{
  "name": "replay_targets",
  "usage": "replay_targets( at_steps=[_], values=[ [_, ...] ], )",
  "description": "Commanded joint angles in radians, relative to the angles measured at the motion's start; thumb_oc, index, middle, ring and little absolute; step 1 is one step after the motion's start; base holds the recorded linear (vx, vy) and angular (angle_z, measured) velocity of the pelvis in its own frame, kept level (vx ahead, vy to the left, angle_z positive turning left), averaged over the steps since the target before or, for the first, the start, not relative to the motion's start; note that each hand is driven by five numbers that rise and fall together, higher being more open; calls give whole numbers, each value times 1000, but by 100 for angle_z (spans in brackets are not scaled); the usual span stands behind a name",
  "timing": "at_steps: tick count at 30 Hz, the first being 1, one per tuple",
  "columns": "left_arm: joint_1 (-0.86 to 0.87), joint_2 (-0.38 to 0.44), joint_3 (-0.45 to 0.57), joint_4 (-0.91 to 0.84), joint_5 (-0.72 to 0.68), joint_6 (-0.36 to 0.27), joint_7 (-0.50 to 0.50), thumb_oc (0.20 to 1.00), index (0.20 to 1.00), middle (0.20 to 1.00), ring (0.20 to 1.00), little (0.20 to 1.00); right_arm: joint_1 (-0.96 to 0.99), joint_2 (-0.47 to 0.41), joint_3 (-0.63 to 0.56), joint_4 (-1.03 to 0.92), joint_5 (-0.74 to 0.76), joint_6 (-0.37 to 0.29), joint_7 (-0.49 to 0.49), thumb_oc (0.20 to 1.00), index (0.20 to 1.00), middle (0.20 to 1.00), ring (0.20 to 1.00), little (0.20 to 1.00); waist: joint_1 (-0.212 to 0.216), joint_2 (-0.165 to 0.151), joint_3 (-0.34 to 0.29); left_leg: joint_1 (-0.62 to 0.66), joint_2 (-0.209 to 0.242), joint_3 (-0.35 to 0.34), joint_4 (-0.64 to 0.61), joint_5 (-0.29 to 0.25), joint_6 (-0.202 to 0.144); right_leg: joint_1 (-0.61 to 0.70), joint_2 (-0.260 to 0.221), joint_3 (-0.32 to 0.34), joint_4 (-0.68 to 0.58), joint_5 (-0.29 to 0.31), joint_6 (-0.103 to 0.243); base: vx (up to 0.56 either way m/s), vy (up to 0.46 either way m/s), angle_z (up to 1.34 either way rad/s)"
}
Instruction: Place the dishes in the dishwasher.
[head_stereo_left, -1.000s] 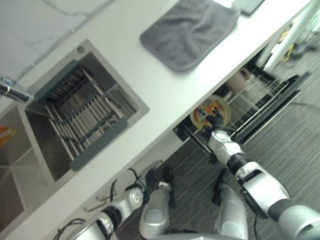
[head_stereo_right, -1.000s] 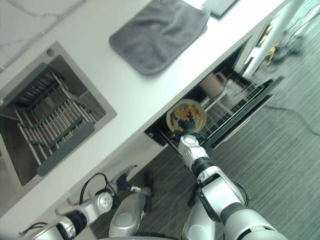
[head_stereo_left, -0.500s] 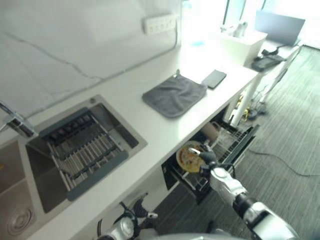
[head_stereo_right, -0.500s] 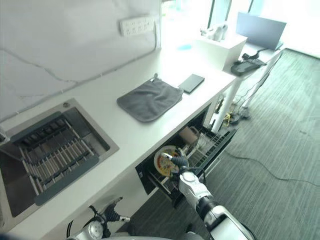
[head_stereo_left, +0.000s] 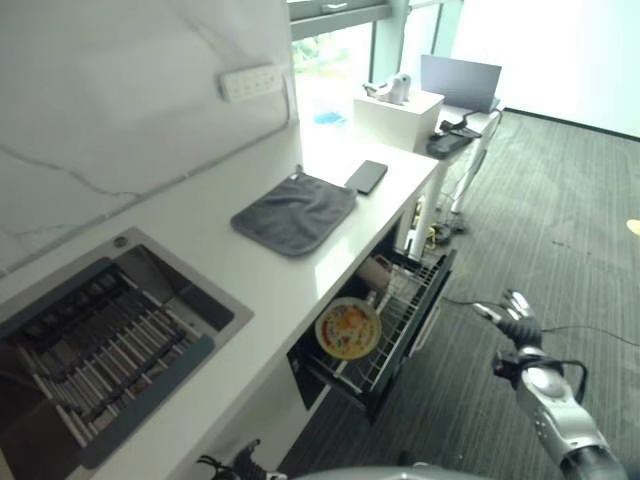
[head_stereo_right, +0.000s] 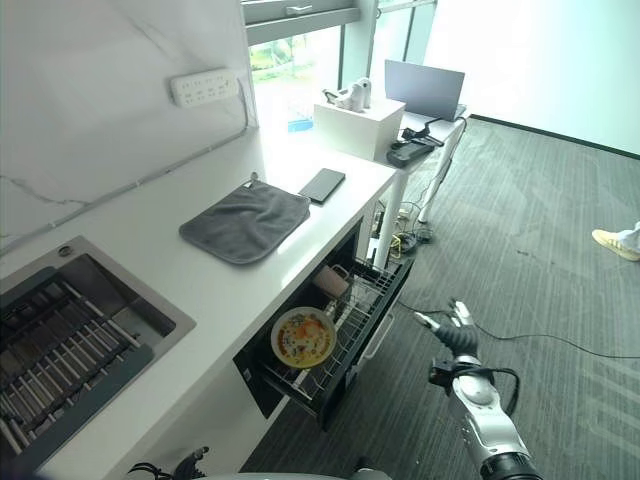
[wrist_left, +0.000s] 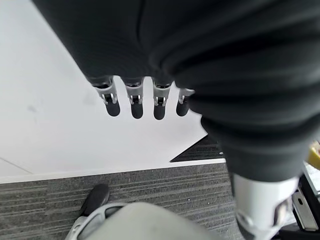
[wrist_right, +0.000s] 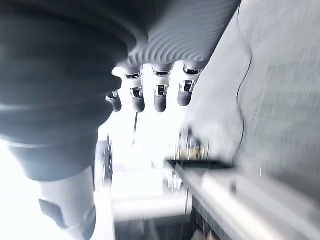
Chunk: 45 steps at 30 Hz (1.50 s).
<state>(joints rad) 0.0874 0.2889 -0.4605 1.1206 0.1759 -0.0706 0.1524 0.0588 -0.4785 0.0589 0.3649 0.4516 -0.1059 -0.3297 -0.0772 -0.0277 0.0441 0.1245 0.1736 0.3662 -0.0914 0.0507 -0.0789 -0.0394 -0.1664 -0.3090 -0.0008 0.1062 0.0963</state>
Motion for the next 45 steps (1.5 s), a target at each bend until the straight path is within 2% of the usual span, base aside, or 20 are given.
replay_targets(
  at_steps=[1,3,7,9,10,11,12,13,15,17,19,22,24,26,27,30,34,38,42,45],
  values=[
    [-23,-6,15,15,-21,-4,-30,1000,1000,1000,1000,1000,-55,15,-101,42,34,-118,-55,1000,1000,1000,1000,1000,-13,-22,62,-2,-7,20,10,40,18,120,-12,14,59,-63,31,1,-67,1],
    [-28,-1,7,13,-14,-7,-37,1000,1000,1000,1000,1000,-47,25,-124,83,67,-132,-82,1000,1000,1000,1000,1000,-13,-19,70,-5,-9,17,16,35,25,113,-8,17,82,-78,26,1,-68,-1],
    [-75,21,-44,-4,-47,-22,-82,1000,1000,1000,1000,1000,-56,68,-138,245,201,-210,-59,1000,1000,1000,1000,1000,0,-5,110,-47,-9,-18,79,14,40,73,2,24,178,-130,3,-53,-89,-2],
    [-150,29,-101,-36,-88,-26,-100,1000,1000,1000,1000,1000,-113,92,-129,347,313,-268,-10,1000,1000,1000,1000,1000,21,10,162,-135,1,-51,159,0,43,8,-3,17,258,-166,-16,-288,-100,1],
    [-211,26,-136,-55,-111,-22,-112,1000,1000,1000,1000,1000,-170,109,-117,414,412,-297,46,1000,1000,1000,1000,1000,34,22,202,-192,5,-66,203,-4,41,-30,-8,10,298,-185,-28,-261,-51,15],
    [-228,25,-143,-60,-116,-20,-116,1000,1000,1000,1000,1000,-189,113,-113,432,439,-306,62,1000,1000,1000,1000,1000,39,26,213,-208,6,-70,213,-4,40,-39,-10,7,307,-189,-30,-331,-53,23],
    [-270,19,-167,-73,-129,-13,-130,1000,1000,1000,1000,1000,-241,130,-102,482,554,-307,120,1000,1000,1000,1000,1000,52,37,242,-250,8,-84,242,-4,36,-62,-13,-1,335,-204,-38,-134,-20,24],
    [-280,16,-175,-75,-131,-12,-130,1000,1000,1000,1000,1000,-257,134,-101,504,570,-314,134,1000,1000,1000,1000,1000,55,38,248,-254,4,-99,252,-22,25,-63,-15,10,350,-227,-31,-169,-29,25],
    [-327,7,-212,-97,-113,-4,-132,1000,1000,1000,1000,1000,-333,144,-92,583,664,-313,212,1000,1000,1000,1000,1000,75,55,284,-311,4,-118,299,-24,21,-102,-24,1,409,-252,-43,-127,-18,24],
    [-346,12,-245,-133,-103,12,-129,1000,1000,1000,1000,1000,-393,154,-75,621,740,-292,270,1000,1000,1000,1000,1000,93,68,304,-355,-4,-137,335,-26,20,-134,-31,-5,456,-272,-54,-104,-8,22],
    [-359,32,-274,-186,-97,18,-109,1000,1000,1000,1000,1000,-471,164,-45,656,798,-208,341,1000,1000,1000,1000,1000,117,83,324,-401,-20,-165,376,-32,22,-168,-40,-11,511,-298,-67,-77,-4,17],
    [-367,49,-282,-219,-99,30,-120,1000,1000,1000,1000,1000,-522,173,-31,698,817,-123,416,1000,1000,1000,1000,1000,138,95,332,-419,-34,-185,395,-37,26,-183,-54,-15,543,-308,-70,-17,12,52],
    [-358,67,-283,-242,-82,16,-134,1000,1000,1000,1000,1000,-585,170,-21,749,805,-58,523,1000,1000,1000,1000,1000,168,111,338,-435,-52,-207,410,-39,28,-193,-68,-22,566,-317,-73,-8,40,35],
    [-350,76,-286,-249,-80,3,-137,1000,1000,1000,1000,1000,-609,163,-15,759,787,-28,574,1000,1000,1000,1000,1000,180,118,339,-437,-61,-215,408,-36,29,-194,-73,-26,571,-318,-74,16,64,6],
    [-338,85,-287,-259,-79,-13,-139,1000,1000,1000,1000,1000,-642,154,-5,762,760,-5,636,1000,1000,1000,1000,1000,194,126,341,-434,-72,-223,404,-34,28,-189,-80,-30,572,-320,-74,33,96,6],
    [-322,99,-288,-262,-86,-37,-143,1000,1000,1000,1000,1000,-689,139,20,741,733,10,703,1000,1000,1000,1000,1000,209,136,342,-424,-86,-232,390,-30,31,-182,-90,-37,569,-319,-72,34,87,10],
    [-299,112,-283,-257,-80,-62,-146,1000,1000,1000,1000,1000,-760,126,71,659,729,17,719,1000,1000,1000,1000,1000,230,138,343,-416,-100,-239,372,-23,34,-181,-101,-48,566,-315,-65,32,79,17],
    [-266,123,-254,-236,-120,-92,-148,1000,1000,1000,1000,1000,-806,130,145,518,723,39,685,1000,1000,1000,1000,1000,247,130,346,-401,-103,-239,344,-8,36,-169,-108,-62,547,-300,-55,72,86,7],
    [-232,120,-223,-205,-111,-136,-143,1000,1000,1000,1000,1000,-861,145,226,405,627,57,637,1000,1000,1000,1000,1000,279,118,344,-382,-100,-242,305,11,38,-145,-110,-84,505,-277,-46,91,91,13],
    [-226,129,-225,-212,-109,-143,-146,1000,1000,1000,1000,1000,-907,132,253,408,588,58,619,1000,1000,1000,1000,1000,299,114,342,-380,-104,-252,292,16,40,-136,-112,-93,491,-271,-42,106,94,7]
  ],
)
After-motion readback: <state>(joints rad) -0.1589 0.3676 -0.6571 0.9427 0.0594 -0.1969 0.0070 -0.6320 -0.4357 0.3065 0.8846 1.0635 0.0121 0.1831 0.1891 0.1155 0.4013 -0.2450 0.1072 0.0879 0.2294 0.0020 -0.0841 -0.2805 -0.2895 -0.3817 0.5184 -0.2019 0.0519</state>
